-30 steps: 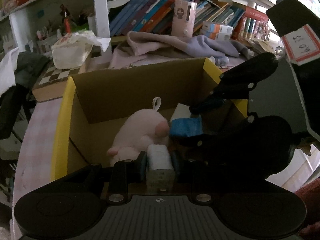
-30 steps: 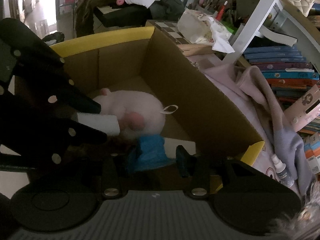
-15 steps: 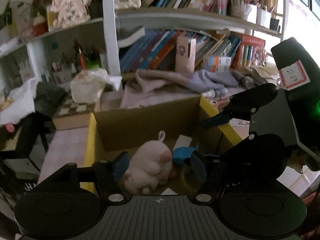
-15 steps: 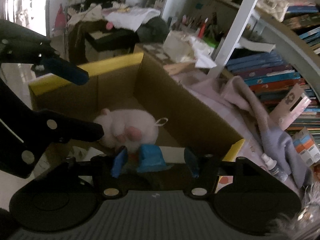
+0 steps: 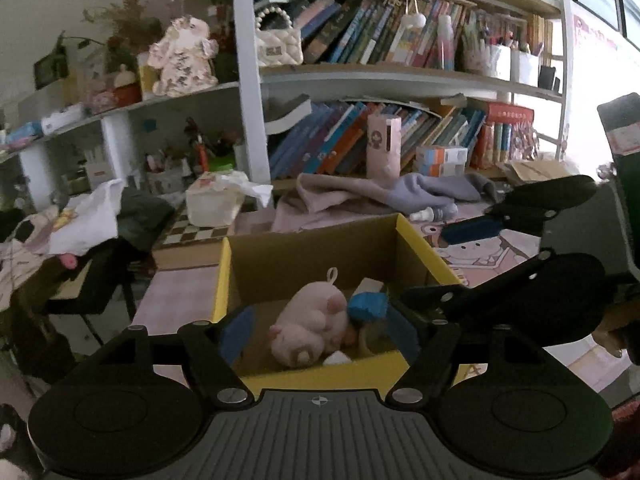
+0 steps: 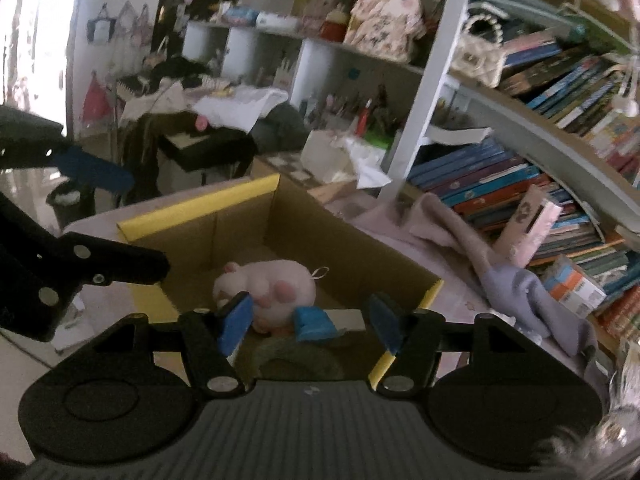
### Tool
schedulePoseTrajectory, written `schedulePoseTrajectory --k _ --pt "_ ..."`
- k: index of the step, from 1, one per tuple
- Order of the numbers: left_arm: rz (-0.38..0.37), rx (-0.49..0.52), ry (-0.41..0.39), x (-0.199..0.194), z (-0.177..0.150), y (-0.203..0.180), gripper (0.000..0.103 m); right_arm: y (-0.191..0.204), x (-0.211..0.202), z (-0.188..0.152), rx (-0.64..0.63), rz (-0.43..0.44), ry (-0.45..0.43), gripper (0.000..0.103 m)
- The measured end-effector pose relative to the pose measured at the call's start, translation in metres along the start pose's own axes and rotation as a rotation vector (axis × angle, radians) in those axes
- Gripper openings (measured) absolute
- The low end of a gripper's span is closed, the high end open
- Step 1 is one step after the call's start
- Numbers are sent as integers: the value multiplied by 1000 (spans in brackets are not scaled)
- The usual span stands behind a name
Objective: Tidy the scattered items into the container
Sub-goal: 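Withdraw both tools from the box and move toward the spray bottle and medicine box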
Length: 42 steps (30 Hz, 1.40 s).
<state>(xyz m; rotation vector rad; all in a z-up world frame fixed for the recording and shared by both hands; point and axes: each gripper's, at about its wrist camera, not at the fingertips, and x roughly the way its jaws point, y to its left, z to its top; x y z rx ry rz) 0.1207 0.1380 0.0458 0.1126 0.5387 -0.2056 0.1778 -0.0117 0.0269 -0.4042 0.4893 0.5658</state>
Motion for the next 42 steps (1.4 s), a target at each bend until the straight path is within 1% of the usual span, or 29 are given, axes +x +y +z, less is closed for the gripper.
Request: schedulePoseTrajectory --k 9,19,22,29,30,31,42 --pt "32 -22 -31 -49 -25 -17 79 17 -60 -32 84 -30 -46 65" --pt "31 -39 -35 -84 -54 -39 79 31 -113 -64 210 -87 -56 67" --pt "29 -47 -30 -89 -63 -44 79 38 -123 -74 230 -103 -43 68" --pt "8 -54 -6 -96 -79 -58 81 52 -136 -89 225 -121 17 69" --pt "1 -52 -3 -96 -80 -60 84 54 -138 -90 223 -126 24 69" --pt "-5 -50 -1 -96 -81 -61 85 56 -141 -93 222 -130 29 69" --pt "-92 7 26 -91 -87 -77 86 56 -148 -107 271 -182 96 72"
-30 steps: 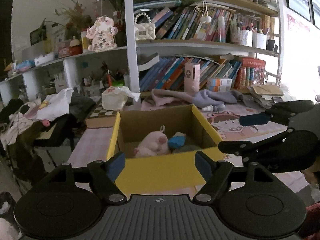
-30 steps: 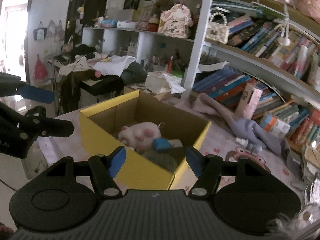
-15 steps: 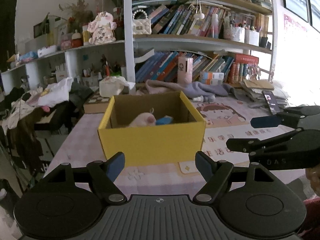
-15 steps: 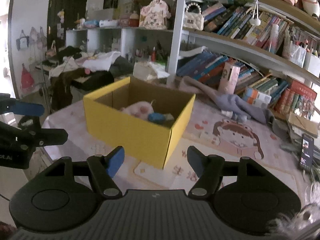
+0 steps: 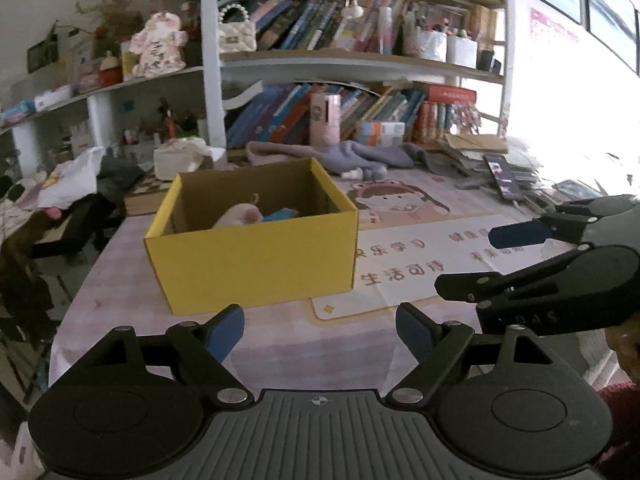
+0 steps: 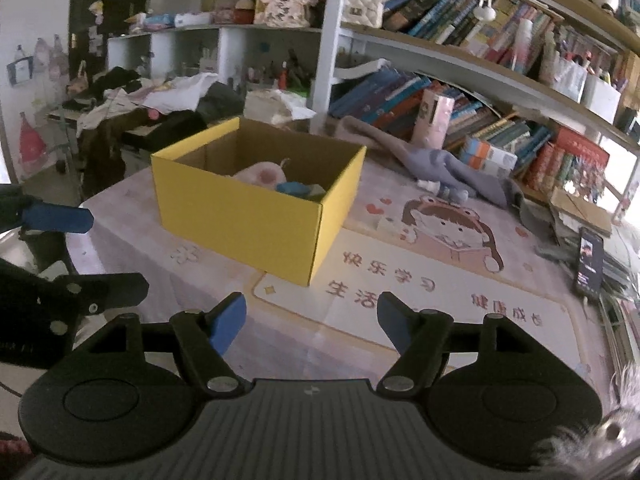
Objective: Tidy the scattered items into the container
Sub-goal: 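Withdraw both tools from the box and move toward the spray bottle and medicine box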
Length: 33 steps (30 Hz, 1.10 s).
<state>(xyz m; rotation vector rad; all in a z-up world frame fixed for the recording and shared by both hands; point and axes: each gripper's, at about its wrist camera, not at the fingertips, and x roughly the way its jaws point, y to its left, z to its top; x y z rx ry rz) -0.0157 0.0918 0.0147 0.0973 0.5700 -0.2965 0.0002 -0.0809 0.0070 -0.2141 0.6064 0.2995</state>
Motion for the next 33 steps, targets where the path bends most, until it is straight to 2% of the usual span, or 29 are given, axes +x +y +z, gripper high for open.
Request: schedulePoseTrajectory --k 18,26,33 --pt "-113 78 45 28 9 -16 91 -19 11 0 48 -87 53 82" --pt "-165 124 38 50 24 -32 91 -43 17 1 75 -130 52 83" --pt "-236 210 22 76 42 -57 92 -79 21 1 137 -201 45 84"
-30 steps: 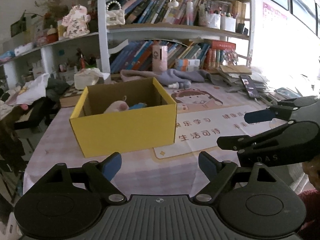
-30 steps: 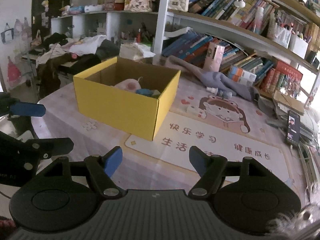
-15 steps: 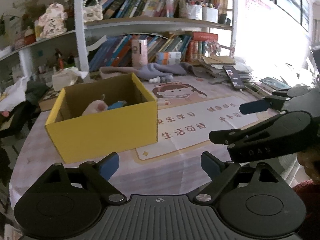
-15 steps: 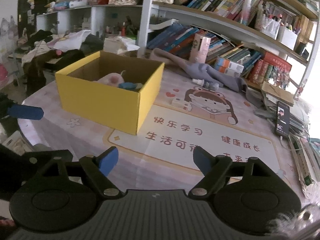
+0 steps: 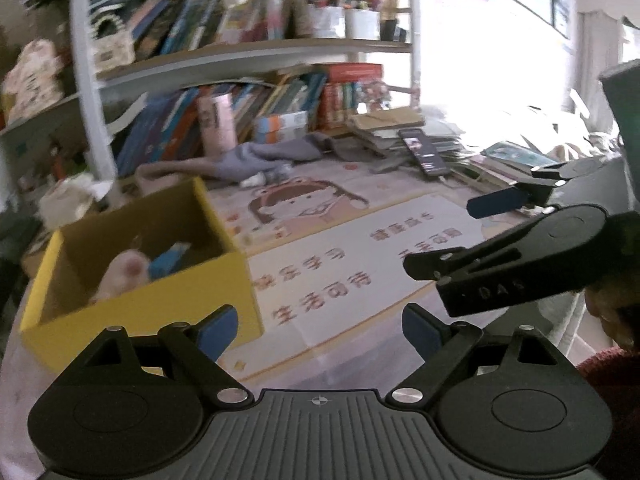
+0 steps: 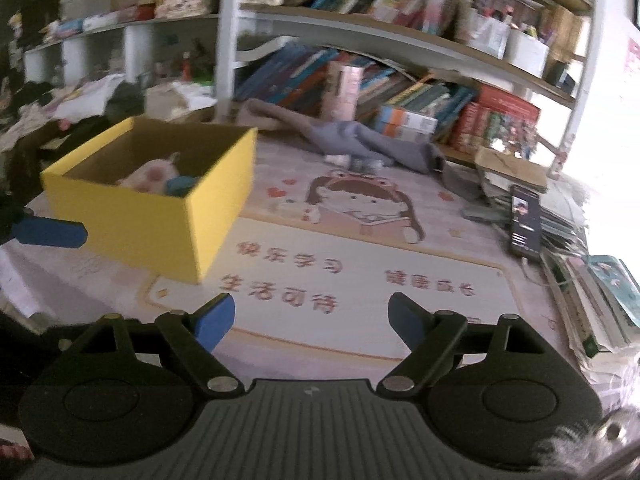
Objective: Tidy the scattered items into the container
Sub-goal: 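Withdraw both tools from the box and move toward the spray bottle and medicine box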
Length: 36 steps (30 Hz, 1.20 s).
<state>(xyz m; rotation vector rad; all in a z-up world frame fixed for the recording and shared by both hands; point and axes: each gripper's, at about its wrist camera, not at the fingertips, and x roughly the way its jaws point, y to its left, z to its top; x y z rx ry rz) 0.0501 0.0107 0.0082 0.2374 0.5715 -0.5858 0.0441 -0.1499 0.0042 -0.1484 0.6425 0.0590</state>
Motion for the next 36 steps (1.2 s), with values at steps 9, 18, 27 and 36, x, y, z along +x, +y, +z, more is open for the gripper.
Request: schedulePoseTrajectory --k 9,18,27,36 --pt "-63 41 17 43 19 -12 92 -34 25 9 26 -45 14 84" --pt "-60 25 41 91 46 -20 92 -73 61 29 3 -34 28 84" --pt "4 -62 64 139 79 -28 92 -122 108 61 -62 49 24 84" --pt "157 -162 87 190 105 -28 92 -173 171 92 -93 151 10 84"
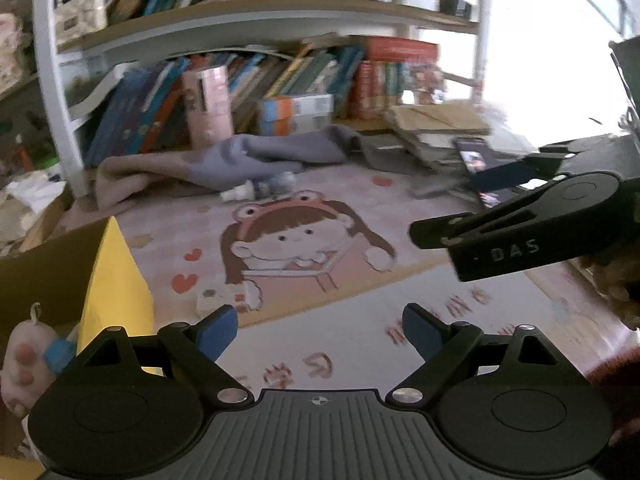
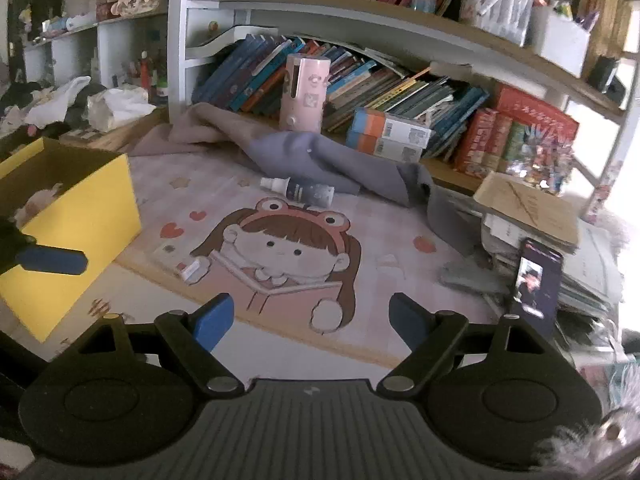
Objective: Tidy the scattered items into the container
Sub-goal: 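Withdraw both tools from the box and move toward the spray bottle and medicine box, then grasp the white medicine box with the left tool while the right tool grasps the spray bottle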
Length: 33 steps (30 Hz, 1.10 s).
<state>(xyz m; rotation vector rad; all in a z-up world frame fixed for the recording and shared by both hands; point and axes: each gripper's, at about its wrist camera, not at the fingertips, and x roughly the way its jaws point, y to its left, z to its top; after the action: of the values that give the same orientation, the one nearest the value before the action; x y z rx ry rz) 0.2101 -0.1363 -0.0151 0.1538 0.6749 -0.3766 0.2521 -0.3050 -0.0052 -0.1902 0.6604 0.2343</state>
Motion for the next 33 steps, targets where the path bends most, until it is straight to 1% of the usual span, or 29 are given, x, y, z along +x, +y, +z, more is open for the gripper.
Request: schedulePoseTrajectory --k 4,7,12,15,17,20,26,29,31,32,33 --pt "105 -51 17 23 11 5 92 -22 30 10 15 56 3 84" --pt "149 -102 38 39 18 12 92 -32 52 17 23 93 0 84" --pt "190 -215 51 67 25 28 91 -39 97 28 -24 145 -5 84" --pt "212 -290 59 87 25 36 91 -38 124 34 -63 188 -11 82" --pt "240 -321 74 101 24 41 90 -36 142 39 -94 215 -27 82" --pt "271 -340 99 118 21 47 89 -32 168 48 -150 246 -55 82" --pt "302 -330 133 140 15 54 89 -22 219 61 -237 243 -68 85" --pt "310 -341 145 144 12 57 89 -13 236 61 -305 227 -87 90" --pt "313 -353 150 146 10 59 89 -7 241 59 -361 212 -120 97" --pt "312 -358 154 147 8 60 87 -5 244 59 -389 211 -139 97" --pt "311 -360 158 148 7 60 83 -3 246 58 -408 209 -152 97"
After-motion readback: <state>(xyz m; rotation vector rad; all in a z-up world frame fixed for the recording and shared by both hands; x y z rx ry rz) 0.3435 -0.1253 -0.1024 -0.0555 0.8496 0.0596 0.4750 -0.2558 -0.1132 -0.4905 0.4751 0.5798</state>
